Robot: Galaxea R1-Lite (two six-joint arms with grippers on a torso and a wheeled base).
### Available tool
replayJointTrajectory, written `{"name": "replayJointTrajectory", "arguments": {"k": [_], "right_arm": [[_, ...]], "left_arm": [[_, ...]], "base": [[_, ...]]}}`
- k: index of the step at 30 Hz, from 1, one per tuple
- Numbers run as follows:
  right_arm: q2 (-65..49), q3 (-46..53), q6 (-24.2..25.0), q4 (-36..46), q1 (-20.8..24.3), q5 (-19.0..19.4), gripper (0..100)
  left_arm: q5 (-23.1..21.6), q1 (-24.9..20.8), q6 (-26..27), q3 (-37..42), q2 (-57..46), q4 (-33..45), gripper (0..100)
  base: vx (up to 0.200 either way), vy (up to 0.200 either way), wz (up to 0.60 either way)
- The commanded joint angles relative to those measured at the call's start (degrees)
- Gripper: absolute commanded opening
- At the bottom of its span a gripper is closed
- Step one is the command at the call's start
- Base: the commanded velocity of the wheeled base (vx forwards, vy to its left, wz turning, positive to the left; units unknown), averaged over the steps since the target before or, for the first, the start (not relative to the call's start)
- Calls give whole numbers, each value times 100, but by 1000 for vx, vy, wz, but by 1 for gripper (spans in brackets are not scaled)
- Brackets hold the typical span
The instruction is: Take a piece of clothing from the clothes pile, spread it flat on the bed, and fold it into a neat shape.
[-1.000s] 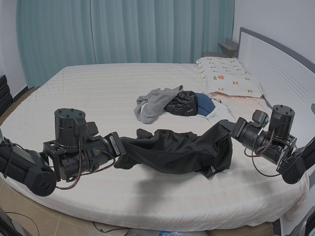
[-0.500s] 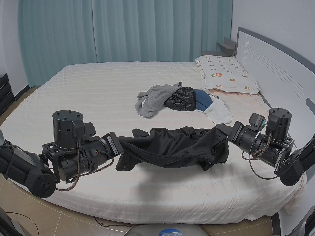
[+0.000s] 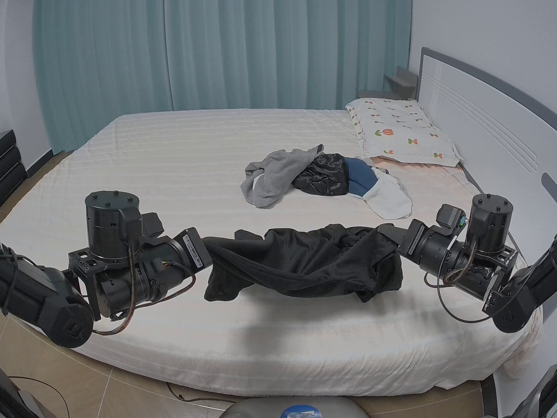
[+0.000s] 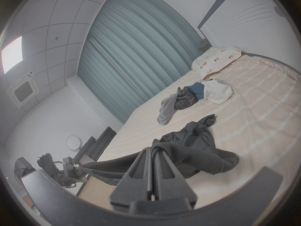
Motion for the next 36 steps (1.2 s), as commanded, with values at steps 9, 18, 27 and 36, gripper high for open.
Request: {"name": "replayJointTrajectory", "arguments": {"k": [9,18,27,36], "right_arm": [[-65,1,-6,-2,15,4,0],[-135,-7,-6,-19,15,-92,0],[-170,-69,29,-46,-29,-110,0],[-153,-43,266,-353,-46,-110,0]], "left_arm": [[14,2,2,28,-156,-12,0],[31,2,28,37,-173,-12,0],[31,2,55,37,-235,-3,0],[40,2,63,46,-226,-3,0]], "base": [[0,200,0],[0,200,0],[0,200,0],[0,200,0]]}}
